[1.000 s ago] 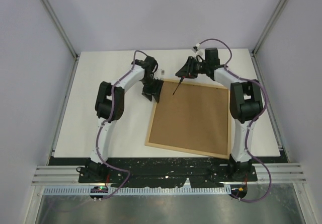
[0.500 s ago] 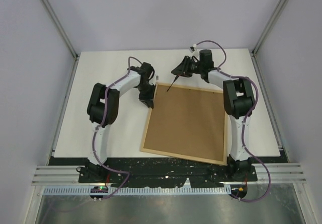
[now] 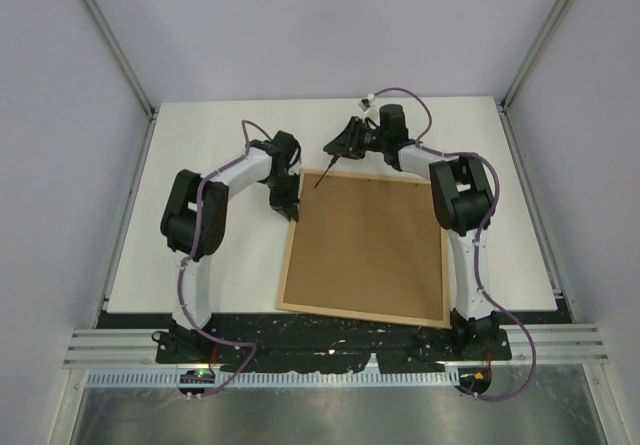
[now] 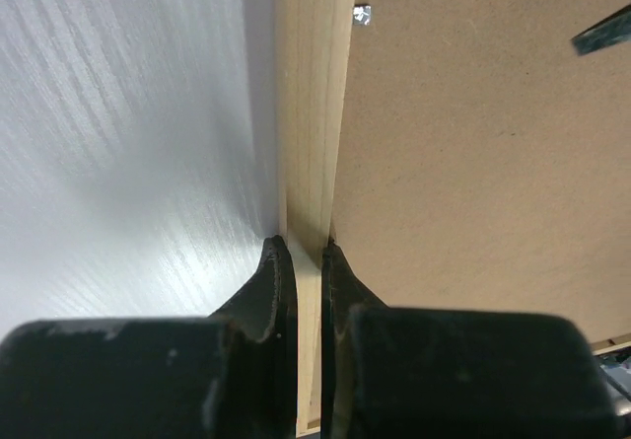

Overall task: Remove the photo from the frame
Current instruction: Adjust the photo frame at the center of the board, then release the photo frame item from the photo frame.

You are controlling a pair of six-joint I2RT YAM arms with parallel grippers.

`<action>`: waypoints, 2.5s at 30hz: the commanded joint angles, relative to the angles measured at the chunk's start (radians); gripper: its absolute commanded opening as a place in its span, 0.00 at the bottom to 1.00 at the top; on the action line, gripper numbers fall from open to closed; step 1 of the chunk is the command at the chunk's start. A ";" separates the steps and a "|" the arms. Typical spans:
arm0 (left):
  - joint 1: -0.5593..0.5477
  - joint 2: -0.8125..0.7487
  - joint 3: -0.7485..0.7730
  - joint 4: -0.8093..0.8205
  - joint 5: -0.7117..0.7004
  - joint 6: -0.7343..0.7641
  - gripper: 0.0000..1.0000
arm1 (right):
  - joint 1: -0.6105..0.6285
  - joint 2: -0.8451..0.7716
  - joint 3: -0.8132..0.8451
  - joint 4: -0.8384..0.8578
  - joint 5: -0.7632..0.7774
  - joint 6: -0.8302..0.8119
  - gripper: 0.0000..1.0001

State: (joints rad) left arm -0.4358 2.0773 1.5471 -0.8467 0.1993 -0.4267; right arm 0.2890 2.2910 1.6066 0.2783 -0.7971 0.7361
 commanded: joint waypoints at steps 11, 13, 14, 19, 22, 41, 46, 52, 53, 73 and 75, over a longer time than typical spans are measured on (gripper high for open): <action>0.105 -0.052 -0.085 0.121 0.100 -0.102 0.00 | 0.035 0.100 0.151 0.084 -0.039 0.095 0.08; 0.086 -0.052 -0.090 0.133 0.121 -0.101 0.00 | 0.035 0.125 0.179 0.085 -0.037 0.103 0.08; 0.078 -0.052 -0.081 0.132 0.129 -0.092 0.06 | 0.035 0.142 0.197 0.090 -0.037 0.105 0.08; 0.074 -0.101 -0.068 0.126 0.132 -0.055 0.40 | 0.036 0.214 0.260 0.127 -0.053 0.138 0.08; 0.086 -0.149 -0.064 0.126 0.114 -0.029 0.50 | 0.041 0.260 0.314 0.125 -0.060 0.137 0.08; 0.186 0.107 0.202 -0.005 0.201 0.118 0.35 | 0.076 0.381 0.392 0.323 -0.143 0.269 0.08; 0.184 0.112 0.177 0.008 0.204 0.115 0.31 | 0.091 0.395 0.395 0.315 -0.137 0.276 0.08; 0.184 0.107 0.168 0.011 0.213 0.109 0.31 | 0.095 0.398 0.403 0.271 -0.126 0.269 0.08; 0.186 0.109 0.168 0.011 0.215 0.109 0.31 | 0.098 0.400 0.403 0.262 -0.126 0.260 0.08; 0.178 0.119 0.153 0.000 0.124 0.069 0.09 | 0.180 0.292 0.360 -0.041 -0.044 0.177 0.08; 0.178 0.118 0.151 0.000 0.118 0.068 0.08 | 0.199 0.259 0.389 -0.146 -0.013 0.114 0.08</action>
State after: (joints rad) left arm -0.2531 2.2040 1.7237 -0.8631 0.3855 -0.3599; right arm 0.4004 2.6553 1.9625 0.3546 -0.8330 0.9955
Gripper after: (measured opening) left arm 0.099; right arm 0.316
